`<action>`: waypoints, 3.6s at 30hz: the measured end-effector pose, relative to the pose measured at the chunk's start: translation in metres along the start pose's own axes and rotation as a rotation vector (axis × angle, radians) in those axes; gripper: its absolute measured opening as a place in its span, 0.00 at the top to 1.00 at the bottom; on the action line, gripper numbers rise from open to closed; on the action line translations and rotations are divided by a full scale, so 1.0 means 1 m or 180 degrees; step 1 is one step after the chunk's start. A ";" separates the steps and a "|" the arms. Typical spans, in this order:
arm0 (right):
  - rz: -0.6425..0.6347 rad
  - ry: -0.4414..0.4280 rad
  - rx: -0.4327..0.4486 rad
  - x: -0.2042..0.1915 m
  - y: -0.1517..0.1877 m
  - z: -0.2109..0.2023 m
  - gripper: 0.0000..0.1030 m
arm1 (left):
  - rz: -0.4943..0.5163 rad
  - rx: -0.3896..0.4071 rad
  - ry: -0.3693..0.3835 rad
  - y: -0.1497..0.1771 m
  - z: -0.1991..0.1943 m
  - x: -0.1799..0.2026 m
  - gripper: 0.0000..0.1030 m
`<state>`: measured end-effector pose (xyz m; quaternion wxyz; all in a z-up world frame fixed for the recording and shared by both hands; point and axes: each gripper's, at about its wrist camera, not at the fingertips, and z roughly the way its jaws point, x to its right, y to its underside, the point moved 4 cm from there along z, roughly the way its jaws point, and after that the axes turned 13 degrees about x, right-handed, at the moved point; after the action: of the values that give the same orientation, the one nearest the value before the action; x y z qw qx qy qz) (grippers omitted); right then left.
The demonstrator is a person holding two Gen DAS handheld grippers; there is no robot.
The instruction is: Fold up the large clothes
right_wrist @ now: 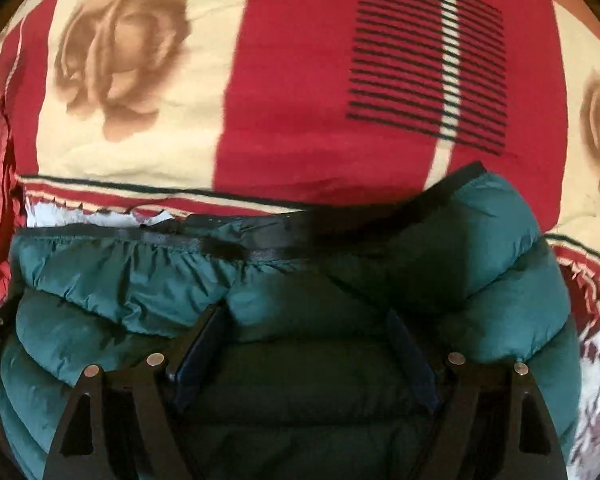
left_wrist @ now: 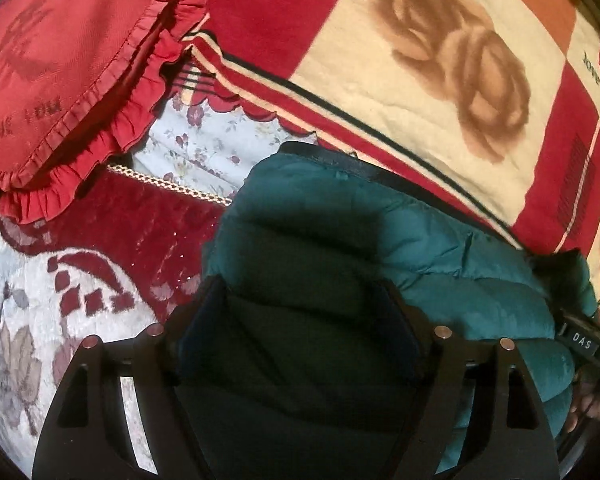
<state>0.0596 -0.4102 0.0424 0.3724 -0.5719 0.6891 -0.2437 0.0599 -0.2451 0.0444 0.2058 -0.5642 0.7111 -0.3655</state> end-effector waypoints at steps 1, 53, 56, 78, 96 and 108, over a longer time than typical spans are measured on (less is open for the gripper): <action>-0.0030 0.0022 0.0008 -0.001 0.001 0.000 0.22 | 0.0045 0.0012 -0.0022 0.001 0.000 0.002 0.23; -0.0006 0.0027 0.0167 0.061 0.092 -0.118 0.08 | 0.0459 0.0003 -0.0004 0.076 -0.076 0.014 0.18; 0.0020 0.0036 0.0148 0.062 0.091 -0.118 0.07 | 0.0430 -0.0026 0.0003 0.075 -0.074 0.011 0.18; 0.0957 -0.0595 0.0039 0.119 0.119 -0.158 0.01 | -0.0699 -0.0343 0.0759 0.090 -0.107 -0.065 0.18; 0.1308 -0.1014 -0.0019 0.114 0.104 -0.108 0.00 | -0.1057 -0.0571 0.1010 0.090 -0.062 -0.061 0.07; 0.1129 -0.1033 -0.0058 0.106 0.097 -0.105 0.15 | -0.0829 -0.0555 0.1018 0.086 -0.062 -0.040 0.19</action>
<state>-0.0897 -0.5003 0.0075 0.5101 -0.4769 0.7120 -0.0731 -0.0291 -0.1804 0.0148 -0.0081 -0.6018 0.6848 -0.4110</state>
